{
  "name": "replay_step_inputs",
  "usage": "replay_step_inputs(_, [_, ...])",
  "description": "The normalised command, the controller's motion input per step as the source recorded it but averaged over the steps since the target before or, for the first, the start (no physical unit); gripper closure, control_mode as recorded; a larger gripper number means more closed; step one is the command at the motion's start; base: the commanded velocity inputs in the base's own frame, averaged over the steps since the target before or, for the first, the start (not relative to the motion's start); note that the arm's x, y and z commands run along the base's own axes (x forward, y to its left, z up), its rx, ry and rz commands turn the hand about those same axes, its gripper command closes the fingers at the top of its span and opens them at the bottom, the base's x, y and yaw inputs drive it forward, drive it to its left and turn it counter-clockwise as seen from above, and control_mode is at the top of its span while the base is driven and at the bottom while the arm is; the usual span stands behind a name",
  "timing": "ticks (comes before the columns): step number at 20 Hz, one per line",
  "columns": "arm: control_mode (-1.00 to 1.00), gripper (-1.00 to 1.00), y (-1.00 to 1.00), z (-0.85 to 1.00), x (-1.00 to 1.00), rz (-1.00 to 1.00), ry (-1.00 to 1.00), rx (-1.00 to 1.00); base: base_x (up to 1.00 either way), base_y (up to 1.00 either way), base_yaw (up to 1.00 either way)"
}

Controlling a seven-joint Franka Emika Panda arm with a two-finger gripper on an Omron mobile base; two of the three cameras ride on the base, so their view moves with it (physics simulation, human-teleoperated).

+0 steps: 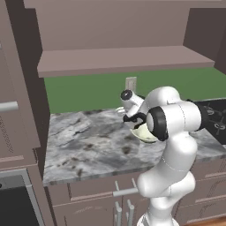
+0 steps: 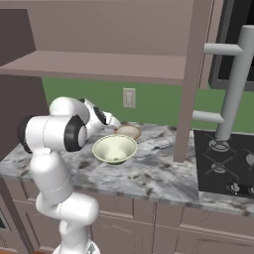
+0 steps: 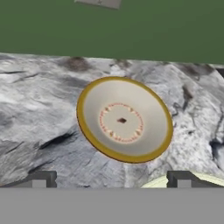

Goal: Pick up the bowls on the counter and stack them on top of one another in the open cabinet. Place the smaller bowl on top of the larger bowl.

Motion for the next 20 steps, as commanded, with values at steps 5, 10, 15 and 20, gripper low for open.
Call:
replay_step_inputs(5, [-1.00, -1.00, -0.30, -0.04, 0.05, -0.03, -0.03, 0.11, 0.00, 0.00, 0.00])
replay_step_inputs(10, [-1.00, -1.00, -0.07, 0.00, 0.00, 0.00, 0.00, 0.03, 0.00, 0.00, 0.00])
replay_step_inputs(15, [-1.00, -1.00, 0.00, -0.02, 0.08, 0.00, 0.00, 0.00, 0.00, 0.00, 0.00])
replay_step_inputs(20, [-1.00, -1.00, 0.01, -0.13, 0.24, 0.00, 0.00, 0.00, 0.00, 0.00, 0.00])
